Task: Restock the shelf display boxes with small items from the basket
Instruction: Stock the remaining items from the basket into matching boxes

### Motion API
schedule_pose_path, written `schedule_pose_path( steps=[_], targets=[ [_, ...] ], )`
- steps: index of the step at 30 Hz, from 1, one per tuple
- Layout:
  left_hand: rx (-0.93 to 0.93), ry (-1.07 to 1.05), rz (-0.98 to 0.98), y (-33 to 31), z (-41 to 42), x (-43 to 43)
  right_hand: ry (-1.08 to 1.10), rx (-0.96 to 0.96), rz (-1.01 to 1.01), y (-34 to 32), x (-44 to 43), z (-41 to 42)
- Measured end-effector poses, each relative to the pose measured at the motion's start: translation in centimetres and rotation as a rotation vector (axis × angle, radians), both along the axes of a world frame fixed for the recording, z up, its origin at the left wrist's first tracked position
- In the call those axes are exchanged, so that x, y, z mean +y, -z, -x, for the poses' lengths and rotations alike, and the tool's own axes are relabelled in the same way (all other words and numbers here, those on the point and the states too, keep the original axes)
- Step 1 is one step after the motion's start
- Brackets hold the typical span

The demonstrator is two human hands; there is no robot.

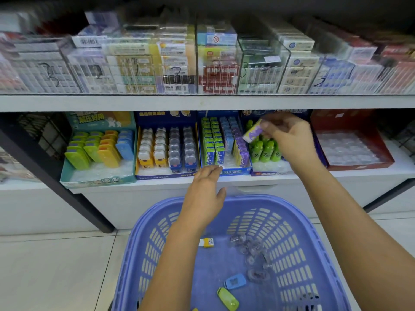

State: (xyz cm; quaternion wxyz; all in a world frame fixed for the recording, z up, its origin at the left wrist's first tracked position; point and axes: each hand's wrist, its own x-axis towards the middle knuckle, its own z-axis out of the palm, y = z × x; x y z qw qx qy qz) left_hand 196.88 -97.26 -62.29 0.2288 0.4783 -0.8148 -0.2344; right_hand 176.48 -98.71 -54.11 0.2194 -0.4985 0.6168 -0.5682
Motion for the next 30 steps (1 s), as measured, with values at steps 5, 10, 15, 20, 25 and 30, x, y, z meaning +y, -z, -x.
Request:
schedule_pose_path(
  steps=[5, 10, 15, 20, 25, 30],
  targets=[
    [-0.003, -0.003, -0.007, -0.1, 0.0, 0.1, -0.108, 0.505, -0.104, 0.1, -2.0, -2.6],
    [0.005, 0.006, -0.017, -0.2, -0.1, 0.0, -0.129, 0.722, -0.213, -1.0, -3.8, -2.5],
    [0.018, 0.007, -0.019, 0.0, -0.1, -0.1, -0.209, 0.801, -0.338, 0.0, -4.1, -2.9],
    [0.023, 0.013, -0.017, 0.3, -0.2, -0.2, -0.245, 0.911, -0.491, 0.8, -5.0, -3.6],
    [0.022, 0.041, -0.033, 0.2, -0.4, -0.2, -0.270, 1.023, -0.640, -0.9, -6.4, -4.2],
    [0.384, -0.075, 0.031, 0.2, -1.6, 1.1, -0.206, 1.131, -0.534, -0.5, -4.0, -5.1]
  ],
)
